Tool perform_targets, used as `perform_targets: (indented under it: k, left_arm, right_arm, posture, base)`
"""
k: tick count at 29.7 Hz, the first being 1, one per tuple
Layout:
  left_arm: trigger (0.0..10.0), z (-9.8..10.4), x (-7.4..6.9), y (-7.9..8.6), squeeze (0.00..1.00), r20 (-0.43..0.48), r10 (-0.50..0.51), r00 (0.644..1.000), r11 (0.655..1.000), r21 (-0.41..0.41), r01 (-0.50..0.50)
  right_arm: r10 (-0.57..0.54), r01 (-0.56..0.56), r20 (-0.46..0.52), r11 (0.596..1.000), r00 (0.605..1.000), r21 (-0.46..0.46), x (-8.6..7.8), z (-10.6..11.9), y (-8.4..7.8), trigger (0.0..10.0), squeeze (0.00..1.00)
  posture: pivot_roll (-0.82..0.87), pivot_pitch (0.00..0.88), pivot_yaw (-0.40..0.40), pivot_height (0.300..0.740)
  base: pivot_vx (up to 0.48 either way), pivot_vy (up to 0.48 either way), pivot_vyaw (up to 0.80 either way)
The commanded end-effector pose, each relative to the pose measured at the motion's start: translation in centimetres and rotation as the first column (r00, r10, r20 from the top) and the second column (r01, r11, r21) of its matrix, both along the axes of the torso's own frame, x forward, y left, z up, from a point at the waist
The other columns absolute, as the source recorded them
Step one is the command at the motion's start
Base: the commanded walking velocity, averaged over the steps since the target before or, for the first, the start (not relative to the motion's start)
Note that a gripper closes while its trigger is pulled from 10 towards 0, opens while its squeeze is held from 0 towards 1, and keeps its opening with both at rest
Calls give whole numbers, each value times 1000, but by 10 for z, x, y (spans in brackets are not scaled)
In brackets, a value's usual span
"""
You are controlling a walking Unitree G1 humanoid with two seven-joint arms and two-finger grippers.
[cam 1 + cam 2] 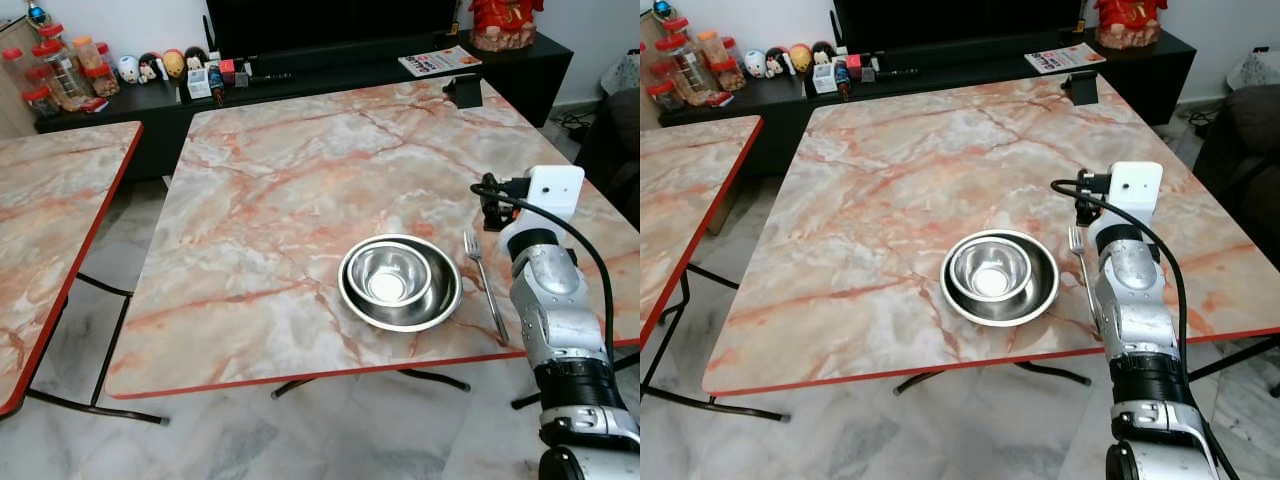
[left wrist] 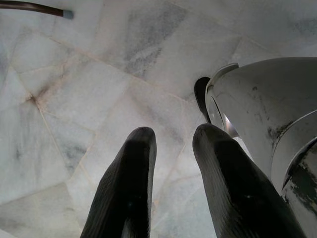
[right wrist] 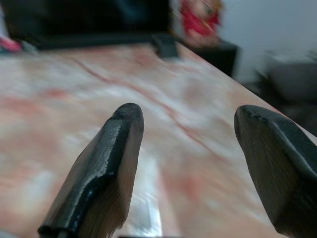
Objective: Setting the table
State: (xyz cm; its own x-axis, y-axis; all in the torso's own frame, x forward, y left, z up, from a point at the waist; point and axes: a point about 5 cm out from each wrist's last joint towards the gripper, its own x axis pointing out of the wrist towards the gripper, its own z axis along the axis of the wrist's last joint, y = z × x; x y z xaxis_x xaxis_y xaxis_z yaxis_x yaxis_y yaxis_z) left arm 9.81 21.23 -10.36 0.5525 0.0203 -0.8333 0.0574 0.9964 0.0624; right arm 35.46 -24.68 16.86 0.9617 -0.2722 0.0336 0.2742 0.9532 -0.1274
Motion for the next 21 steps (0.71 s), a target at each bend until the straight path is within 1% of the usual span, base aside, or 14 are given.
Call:
perform_targets:
  k: [1,2,4,6,7,8,10,11,12,13,15,21]
  left_arm:
    - [10000,-1,-6,5,0,-23,3,1000,1000,13,-2]
    - [10000,-1,-6,5,0,-23,2,1000,1000,11,-1]
    - [10000,-1,-6,5,0,-23,1,1000,1000,11,-1]
    - [10000,-1,-6,5,0,-24,1,1000,1000,10,-1]
    - [10000,-1,-6,5,0,-25,0,1000,1000,8,0]
    - [10000,-1,-6,5,0,-25,-1,1000,1000,8,1]
    - [10000,-1,-5,5,0,-25,-1,1000,1000,6,1]
    - [10000,-1,-5,5,0,-26,-1,1000,1000,6,1]
    - [10000,-1,-5,5,0,-26,-1,1000,1000,5,2]
    - [10000,-1,-5,5,0,-26,-1,1000,1000,5,2]
    - [10000,-1,-5,5,0,-26,-2,1000,1000,4,2]
    - [10000,-1,-5,5,0,-26,1,1000,1000,2,0]
  right_arm:
    - [-103,102,-51,995,993,-22,-4,-6,-16,10000,0]
    - [-148,146,-66,989,987,-30,-6,-7,-25,10000,0]
    - [-167,164,-77,986,983,-39,-7,-7,-29,10000,0]
    - [-189,184,-113,981,975,-56,-9,-9,-34,10000,0]
    - [-212,202,-154,977,965,-74,-10,-12,-39,10000,0]
    - [-212,201,-174,976,962,-82,-10,-13,-40,10000,0]
    - [-196,174,-246,979,949,-108,-10,-20,-38,10000,0]
    - [-194,170,-257,979,947,-111,-10,-21,-37,10000,0]
    - [-171,144,-283,983,944,-115,-9,-24,-34,10000,0]
    - [-171,144,-283,983,944,-115,-9,-24,-34,10000,0]
    - [-117,97,-342,993,932,-74,-8,-33,-25,10000,0]
    - [-44,46,-414,999,909,-5,-8,-45,-15,10000,0]
  posture:
    - [-129,50,94,736]
    - [-129,50,94,736]
    - [-129,50,94,736]
    - [-129,50,94,736]
    - [-129,50,94,736]
    - [-132,52,95,736]
    - [-132,52,95,736]
    - [-132,52,95,736]
    - [-132,52,95,736]
    - [-132,52,95,736]
    - [-132,52,95,736]
    - [-132,52,95,736]
  base:
    - [0,0,0]
    - [0,0,0]
    - [0,0,0]
    - [0,0,0]
    - [0,0,0]
    - [0,0,0]
    - [0,0,0]
    - [0,0,0]
    - [0,0,0]
    - [0,0,0]
    - [0,0,0]
    - [0,0,0]
